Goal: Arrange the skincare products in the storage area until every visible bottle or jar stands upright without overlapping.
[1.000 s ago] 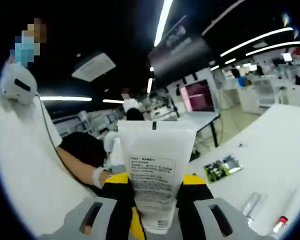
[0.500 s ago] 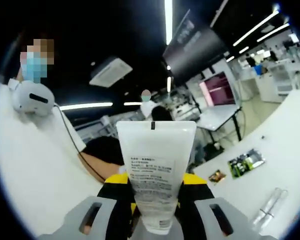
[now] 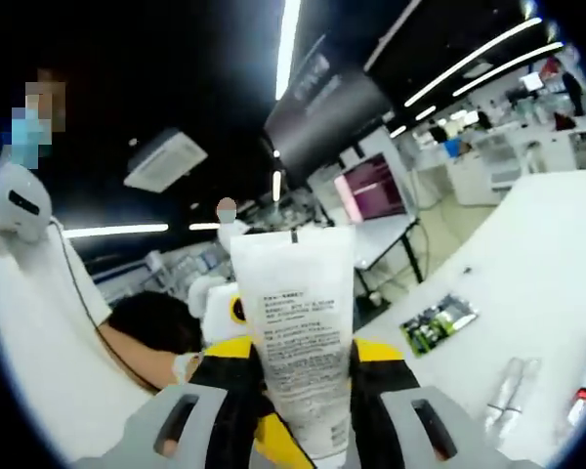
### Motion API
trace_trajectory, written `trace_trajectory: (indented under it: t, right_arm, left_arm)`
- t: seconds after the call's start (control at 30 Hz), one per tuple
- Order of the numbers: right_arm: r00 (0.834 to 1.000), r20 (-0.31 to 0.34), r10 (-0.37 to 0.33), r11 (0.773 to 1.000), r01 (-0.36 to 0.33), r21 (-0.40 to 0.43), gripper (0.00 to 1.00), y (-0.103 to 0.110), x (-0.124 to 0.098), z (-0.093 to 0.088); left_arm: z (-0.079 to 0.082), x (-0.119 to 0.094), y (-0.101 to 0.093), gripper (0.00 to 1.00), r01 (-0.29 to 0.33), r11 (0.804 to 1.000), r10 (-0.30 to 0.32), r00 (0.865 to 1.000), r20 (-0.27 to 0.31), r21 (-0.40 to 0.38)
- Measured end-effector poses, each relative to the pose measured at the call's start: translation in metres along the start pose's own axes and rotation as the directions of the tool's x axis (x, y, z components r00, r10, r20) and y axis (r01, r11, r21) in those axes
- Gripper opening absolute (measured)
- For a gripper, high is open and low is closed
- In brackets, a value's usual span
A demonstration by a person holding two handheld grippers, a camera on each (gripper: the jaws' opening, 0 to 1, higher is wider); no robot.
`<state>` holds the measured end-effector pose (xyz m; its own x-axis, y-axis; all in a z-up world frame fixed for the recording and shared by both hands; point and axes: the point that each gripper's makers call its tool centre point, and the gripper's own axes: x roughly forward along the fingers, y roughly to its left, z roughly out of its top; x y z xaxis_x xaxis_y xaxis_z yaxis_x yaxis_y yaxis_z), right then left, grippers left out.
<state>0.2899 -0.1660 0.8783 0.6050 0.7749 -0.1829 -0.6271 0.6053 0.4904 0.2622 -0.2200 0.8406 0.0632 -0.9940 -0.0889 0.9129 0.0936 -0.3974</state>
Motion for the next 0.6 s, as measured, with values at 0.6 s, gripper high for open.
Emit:
trace_trajectory:
  t: [0.6]
  right_arm:
    - [0.902, 0.038, -0.430, 0.902, 0.428, 0.055, 0.07, -0.045, -0.010, -0.009]
  left_arm:
    - [-0.026, 0.002, 0.042, 0.31, -0.255, 0.955, 0.275, 0.953, -0.125, 0.150]
